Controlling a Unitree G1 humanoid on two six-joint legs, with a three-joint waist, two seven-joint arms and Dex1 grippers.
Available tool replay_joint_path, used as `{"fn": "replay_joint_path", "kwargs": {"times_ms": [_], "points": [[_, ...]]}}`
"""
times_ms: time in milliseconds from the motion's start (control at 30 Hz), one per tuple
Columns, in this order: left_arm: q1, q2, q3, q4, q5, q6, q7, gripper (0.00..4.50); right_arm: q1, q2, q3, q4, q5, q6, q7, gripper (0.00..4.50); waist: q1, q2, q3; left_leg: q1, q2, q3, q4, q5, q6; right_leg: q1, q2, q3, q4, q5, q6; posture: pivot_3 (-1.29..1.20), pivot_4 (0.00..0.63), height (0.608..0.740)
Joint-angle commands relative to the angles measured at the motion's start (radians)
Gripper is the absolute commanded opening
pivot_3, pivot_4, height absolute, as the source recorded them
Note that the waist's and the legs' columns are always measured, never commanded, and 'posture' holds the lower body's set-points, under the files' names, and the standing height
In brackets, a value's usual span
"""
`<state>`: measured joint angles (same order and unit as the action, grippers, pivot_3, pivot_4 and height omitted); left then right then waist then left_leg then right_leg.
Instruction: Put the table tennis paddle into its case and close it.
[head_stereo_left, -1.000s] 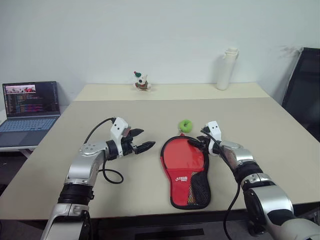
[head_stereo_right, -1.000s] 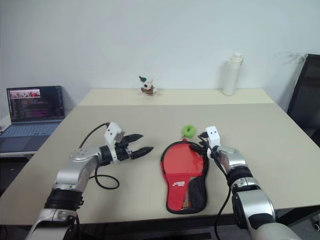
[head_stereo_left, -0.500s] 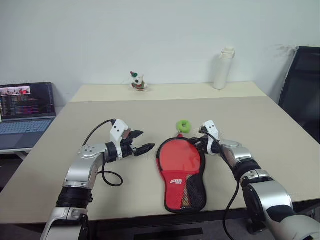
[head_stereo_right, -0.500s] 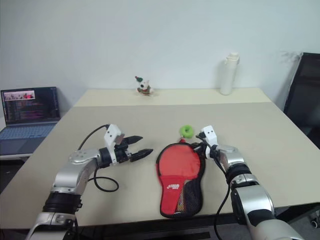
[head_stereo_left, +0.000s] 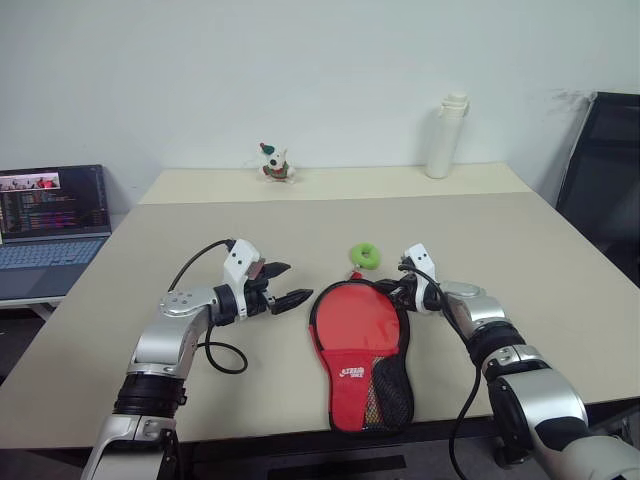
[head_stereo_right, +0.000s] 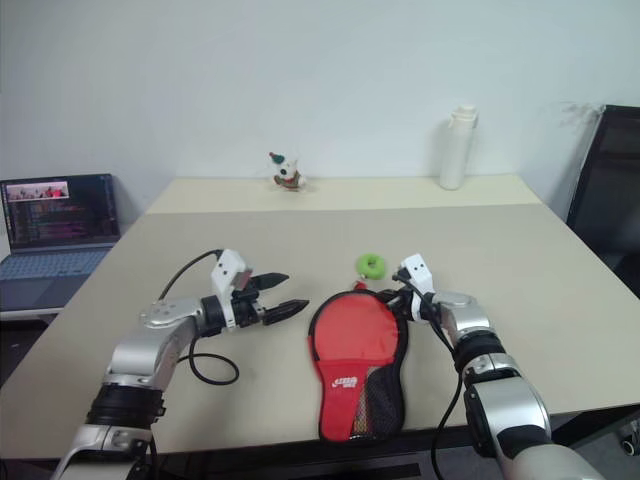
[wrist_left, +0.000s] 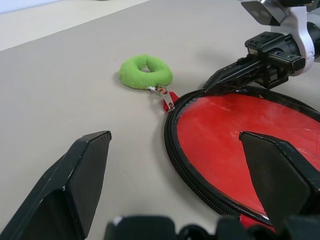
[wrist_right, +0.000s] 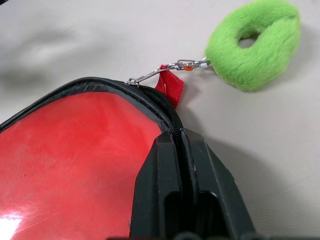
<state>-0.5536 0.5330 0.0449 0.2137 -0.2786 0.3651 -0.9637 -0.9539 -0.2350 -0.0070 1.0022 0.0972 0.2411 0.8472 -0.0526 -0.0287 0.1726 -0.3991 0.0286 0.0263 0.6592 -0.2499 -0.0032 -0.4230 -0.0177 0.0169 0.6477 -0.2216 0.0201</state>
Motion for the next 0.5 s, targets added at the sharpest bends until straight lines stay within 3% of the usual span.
{"fn": "replay_joint_path", "kwargs": {"times_ms": [33, 200, 300, 500], "points": [[-0.020, 0.001, -0.005, -0.022, -0.011, -0.013, -0.004, 4.50, -0.005, 0.001, -0.001, -0.018, -0.002, 0.001, -0.014, 0.02, 0.000, 0.000, 0.000, 0.000, 0.000, 0.000, 0.000, 0.000, 0.000, 0.000, 0.000, 0.000, 0.000, 0.000, 0.000, 0.00, 0.150, 0.740], [-0.020, -0.005, -0.008, -0.013, -0.007, -0.020, 0.001, 4.50, -0.017, 0.000, -0.048, -0.085, 0.052, 0.029, -0.021, 0.02, 0.000, 0.000, 0.000, 0.000, 0.000, 0.000, 0.001, 0.000, 0.000, 0.000, 0.000, 0.000, 0.001, 0.000, 0.000, 0.00, 0.150, 0.740], [-0.022, -0.010, -0.009, -0.003, -0.003, -0.026, 0.009, 4.50, -0.006, -0.008, -0.072, -0.153, 0.088, 0.065, -0.018, 0.71, 0.000, 0.000, 0.001, 0.000, 0.000, 0.000, 0.001, 0.000, 0.000, 0.000, 0.000, 0.000, 0.000, 0.000, 0.000, 0.00, 0.150, 0.740], [-0.032, -0.023, -0.016, 0.020, 0.001, -0.037, 0.023, 4.50, 0.079, -0.026, -0.092, -0.407, 0.163, 0.197, -0.021, 2.81, 0.009, 0.000, 0.001, -0.001, 0.000, -0.001, 0.001, 0.000, 0.000, 0.000, 0.000, 0.000, 0.000, 0.000, 0.000, 0.00, 0.150, 0.740]]}}
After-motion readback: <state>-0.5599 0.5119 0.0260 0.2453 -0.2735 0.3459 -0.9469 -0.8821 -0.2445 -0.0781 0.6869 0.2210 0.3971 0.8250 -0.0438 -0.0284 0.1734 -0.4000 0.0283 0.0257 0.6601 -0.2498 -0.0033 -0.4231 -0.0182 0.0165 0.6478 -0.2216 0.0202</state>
